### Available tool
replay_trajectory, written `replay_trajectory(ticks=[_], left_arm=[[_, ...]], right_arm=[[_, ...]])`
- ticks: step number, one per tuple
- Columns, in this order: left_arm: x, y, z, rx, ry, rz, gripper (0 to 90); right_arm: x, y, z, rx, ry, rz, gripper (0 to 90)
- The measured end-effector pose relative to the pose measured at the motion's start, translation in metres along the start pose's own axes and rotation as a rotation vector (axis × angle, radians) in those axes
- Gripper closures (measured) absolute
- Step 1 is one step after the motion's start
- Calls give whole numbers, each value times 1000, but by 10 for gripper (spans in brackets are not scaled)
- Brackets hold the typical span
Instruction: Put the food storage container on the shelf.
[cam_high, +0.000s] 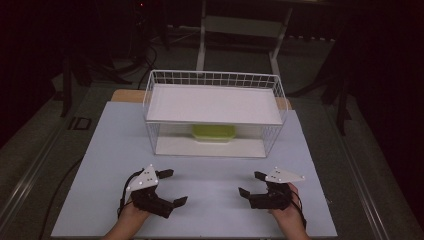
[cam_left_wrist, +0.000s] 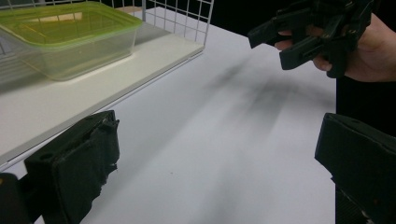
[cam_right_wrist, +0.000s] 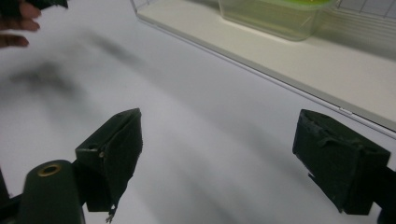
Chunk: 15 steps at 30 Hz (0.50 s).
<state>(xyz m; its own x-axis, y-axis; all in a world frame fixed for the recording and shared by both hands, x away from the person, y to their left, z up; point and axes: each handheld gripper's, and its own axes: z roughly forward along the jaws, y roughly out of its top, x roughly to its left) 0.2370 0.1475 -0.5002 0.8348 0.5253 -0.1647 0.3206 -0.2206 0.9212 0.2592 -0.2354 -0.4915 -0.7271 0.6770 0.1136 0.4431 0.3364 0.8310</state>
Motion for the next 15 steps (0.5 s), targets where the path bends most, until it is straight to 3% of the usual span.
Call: replay_trajectory(ticks=[8, 10, 15], left_arm=[[5, -5, 3, 1, 6, -21, 4], [6, -7, 4, 18, 13, -17, 4], [12, -9, 2, 0, 27, -58, 4]], right_arm=[[-9, -8, 10, 18, 15, -68, 158], [-10, -8, 11, 15, 15, -66, 158], [-15, -8, 9, 5, 14, -54, 158]])
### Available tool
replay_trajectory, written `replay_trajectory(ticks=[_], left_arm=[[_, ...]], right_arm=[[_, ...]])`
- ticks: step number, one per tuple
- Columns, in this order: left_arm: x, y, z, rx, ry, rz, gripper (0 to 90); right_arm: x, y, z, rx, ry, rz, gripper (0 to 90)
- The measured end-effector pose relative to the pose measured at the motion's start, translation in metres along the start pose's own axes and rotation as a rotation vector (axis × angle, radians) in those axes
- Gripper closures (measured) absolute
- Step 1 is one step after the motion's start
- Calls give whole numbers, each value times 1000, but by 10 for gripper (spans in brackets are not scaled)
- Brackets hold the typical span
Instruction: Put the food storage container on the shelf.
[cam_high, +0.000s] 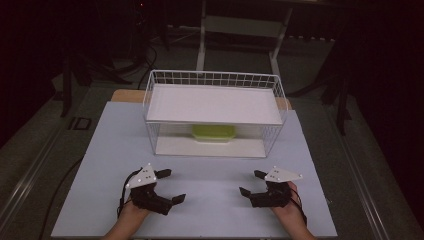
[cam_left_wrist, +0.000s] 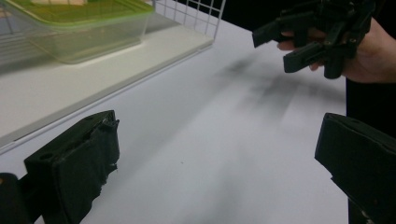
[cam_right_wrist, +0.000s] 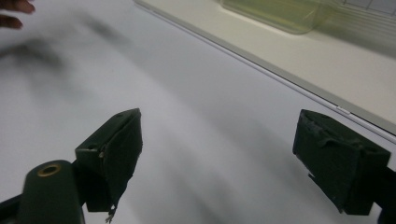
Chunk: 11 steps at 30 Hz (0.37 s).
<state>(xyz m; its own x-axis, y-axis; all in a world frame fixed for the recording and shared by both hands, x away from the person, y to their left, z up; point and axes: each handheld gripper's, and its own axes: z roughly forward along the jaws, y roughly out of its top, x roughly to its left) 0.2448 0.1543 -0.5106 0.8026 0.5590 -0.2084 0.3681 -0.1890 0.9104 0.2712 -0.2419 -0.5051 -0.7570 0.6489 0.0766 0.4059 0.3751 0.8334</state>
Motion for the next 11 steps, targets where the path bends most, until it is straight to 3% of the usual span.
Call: replay_trajectory(ticks=[11], left_arm=[[7, -2, -2, 13, 56, -23, 4]], right_arm=[[-2, 3, -7, -26, -9, 4, 159]])
